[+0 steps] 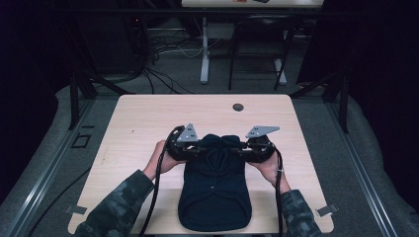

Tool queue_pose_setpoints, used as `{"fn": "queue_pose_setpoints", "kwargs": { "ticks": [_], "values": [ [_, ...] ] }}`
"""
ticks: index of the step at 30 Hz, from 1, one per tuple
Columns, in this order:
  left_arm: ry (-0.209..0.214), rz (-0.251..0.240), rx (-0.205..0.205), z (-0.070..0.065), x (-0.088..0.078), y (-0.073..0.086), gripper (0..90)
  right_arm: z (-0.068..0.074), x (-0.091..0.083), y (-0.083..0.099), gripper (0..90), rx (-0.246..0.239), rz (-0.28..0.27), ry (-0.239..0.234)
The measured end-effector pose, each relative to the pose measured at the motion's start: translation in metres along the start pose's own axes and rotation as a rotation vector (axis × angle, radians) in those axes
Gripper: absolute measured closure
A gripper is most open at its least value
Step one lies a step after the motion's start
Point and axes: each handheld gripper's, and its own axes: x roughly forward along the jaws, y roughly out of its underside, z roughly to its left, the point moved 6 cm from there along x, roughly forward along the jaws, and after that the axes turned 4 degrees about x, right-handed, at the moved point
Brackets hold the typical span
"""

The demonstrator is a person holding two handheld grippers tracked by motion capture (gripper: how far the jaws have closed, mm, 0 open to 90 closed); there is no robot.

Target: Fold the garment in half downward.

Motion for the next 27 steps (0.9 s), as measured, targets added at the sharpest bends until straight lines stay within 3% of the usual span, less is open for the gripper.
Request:
{"fn": "queue_pose_setpoints", "kwargs": {
  "ticks": [7,12,15,18,22,27],
  "values": [
    [0.01,0.027,-0.047,0.005,0.0,0.007,60.7,0.01,-0.006,-0.006,69.2,-0.095,-0.049,0.036],
    [0.056,0.054,-0.094,0.006,0.009,0.013,45.0,0.017,-0.005,-0.006,69.8,-0.159,-0.056,0.055],
    [0.072,0.063,-0.112,0.005,0.014,0.015,40.3,0.02,-0.005,-0.006,69.9,-0.187,-0.059,0.068],
    [0.068,0.076,-0.103,0.005,0.016,0.015,44.2,0.021,-0.006,-0.007,69.9,-0.203,-0.059,0.076],
    [0.063,0.082,-0.077,0.004,0.016,0.014,61.5,0.021,-0.008,-0.007,69.6,-0.212,-0.063,0.088],
    [0.043,0.064,-0.038,0.003,0.013,0.011,67.9,0.02,-0.01,-0.007,66.3,-0.192,-0.063,0.083]
  ]
}}
